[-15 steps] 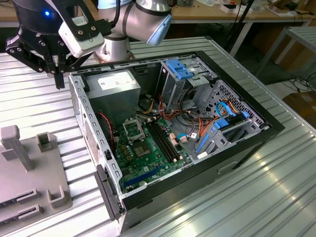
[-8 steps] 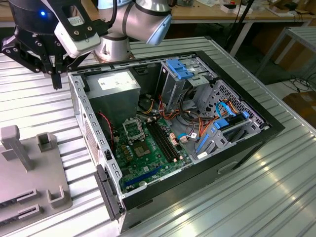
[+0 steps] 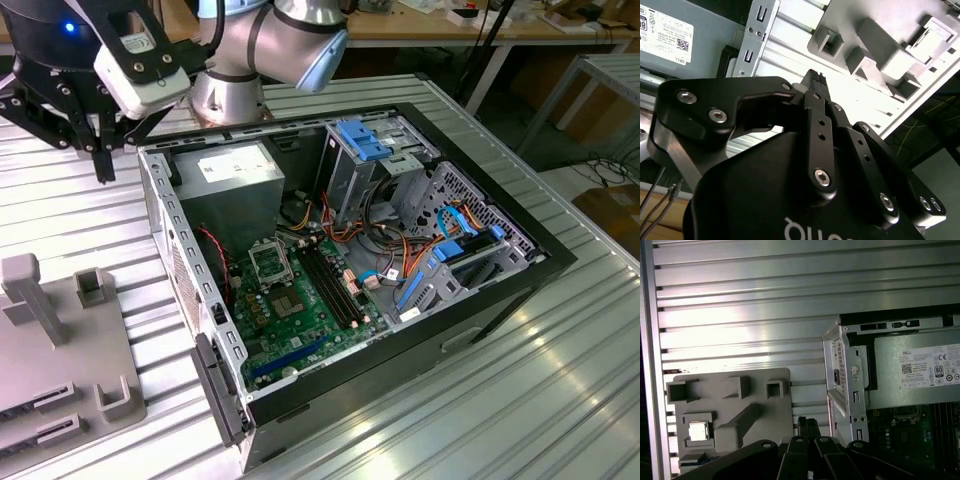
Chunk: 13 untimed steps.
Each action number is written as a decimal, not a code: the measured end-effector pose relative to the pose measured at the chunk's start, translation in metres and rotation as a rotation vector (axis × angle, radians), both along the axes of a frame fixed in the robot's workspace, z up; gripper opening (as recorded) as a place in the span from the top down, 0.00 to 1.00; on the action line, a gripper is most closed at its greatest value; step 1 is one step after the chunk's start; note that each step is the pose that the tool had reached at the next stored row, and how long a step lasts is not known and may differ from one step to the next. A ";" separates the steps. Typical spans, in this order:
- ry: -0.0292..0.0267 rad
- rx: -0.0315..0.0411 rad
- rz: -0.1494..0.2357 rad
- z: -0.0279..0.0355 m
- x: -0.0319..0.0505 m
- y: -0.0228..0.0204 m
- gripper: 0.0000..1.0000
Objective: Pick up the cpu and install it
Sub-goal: 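Reach for the cpu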
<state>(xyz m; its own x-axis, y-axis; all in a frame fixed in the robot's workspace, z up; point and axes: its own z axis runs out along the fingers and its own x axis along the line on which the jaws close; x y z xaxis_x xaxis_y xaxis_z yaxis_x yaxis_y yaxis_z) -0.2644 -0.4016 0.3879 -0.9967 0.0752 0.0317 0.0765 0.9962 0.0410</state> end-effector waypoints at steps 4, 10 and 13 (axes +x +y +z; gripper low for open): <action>0.0000 -0.0001 0.000 0.0000 -0.0057 0.0000 0.89; -0.0001 0.0001 0.000 0.0000 -0.0159 0.0000 0.89; -0.0017 -0.0001 0.000 0.0000 -0.0240 0.0000 0.89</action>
<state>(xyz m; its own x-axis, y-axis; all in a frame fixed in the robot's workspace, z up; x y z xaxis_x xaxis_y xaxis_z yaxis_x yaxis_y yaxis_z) -0.2885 -0.4016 0.3879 -0.9967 0.0752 0.0300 0.0764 0.9962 0.0410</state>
